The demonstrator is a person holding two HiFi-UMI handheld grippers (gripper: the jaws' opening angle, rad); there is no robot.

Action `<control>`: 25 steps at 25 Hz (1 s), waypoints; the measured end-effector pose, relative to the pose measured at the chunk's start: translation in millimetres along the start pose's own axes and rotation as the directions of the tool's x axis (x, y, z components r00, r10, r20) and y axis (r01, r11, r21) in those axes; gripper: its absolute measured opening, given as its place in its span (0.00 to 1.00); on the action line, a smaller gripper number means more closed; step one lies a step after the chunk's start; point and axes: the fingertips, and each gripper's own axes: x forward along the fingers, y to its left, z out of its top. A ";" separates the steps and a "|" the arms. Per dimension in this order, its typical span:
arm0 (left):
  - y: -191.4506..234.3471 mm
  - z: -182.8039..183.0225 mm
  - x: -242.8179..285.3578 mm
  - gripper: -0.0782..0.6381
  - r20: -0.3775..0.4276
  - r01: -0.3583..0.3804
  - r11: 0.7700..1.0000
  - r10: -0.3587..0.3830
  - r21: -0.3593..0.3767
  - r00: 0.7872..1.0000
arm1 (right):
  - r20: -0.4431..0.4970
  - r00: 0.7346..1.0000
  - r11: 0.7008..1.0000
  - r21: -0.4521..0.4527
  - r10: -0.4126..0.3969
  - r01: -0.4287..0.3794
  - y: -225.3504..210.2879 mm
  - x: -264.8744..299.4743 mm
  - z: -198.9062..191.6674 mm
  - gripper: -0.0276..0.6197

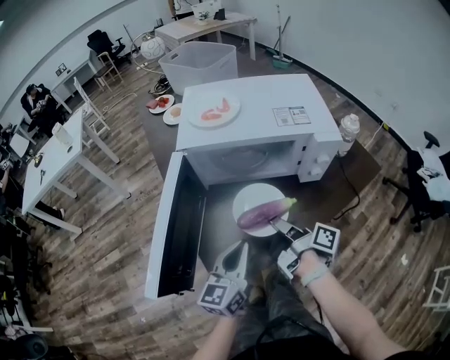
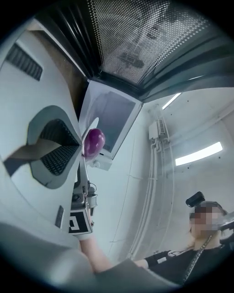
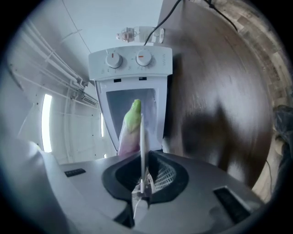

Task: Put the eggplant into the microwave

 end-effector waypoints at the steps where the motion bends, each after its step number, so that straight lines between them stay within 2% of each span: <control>1: 2.5 0.6 3.3 0.11 0.008 -0.004 1.000 0.004 -0.001 1.000 | -0.004 1.000 1.000 -0.001 0.002 -0.002 0.4 3.7 2.2 0.08; 6: 16.7 -1.2 22.0 0.11 0.003 0.006 0.997 -0.006 0.079 1.000 | -0.021 1.000 1.000 -0.005 0.012 -0.012 -2.3 23.6 15.1 0.08; 12: 20.7 -4.5 32.5 0.11 0.004 0.025 0.992 -0.026 0.122 1.000 | -0.043 0.999 1.000 -0.003 -0.001 0.001 -10.0 37.2 23.8 0.08; 15: 19.4 -7.8 41.5 0.11 -0.001 0.040 0.992 -0.040 0.123 0.999 | -0.047 0.999 1.000 -0.009 -0.013 0.012 -12.5 44.4 30.2 0.08; 21: 22.4 -7.0 54.4 0.11 0.002 0.044 0.989 -0.045 0.138 0.999 | -0.074 0.997 1.000 -0.001 0.018 -0.019 -8.9 64.8 33.2 0.08; 25: 29.8 -8.4 64.0 0.11 0.002 0.024 0.994 -0.025 0.106 1.000 | -0.071 0.997 1.000 -0.011 0.008 -0.009 -9.4 74.0 41.3 0.08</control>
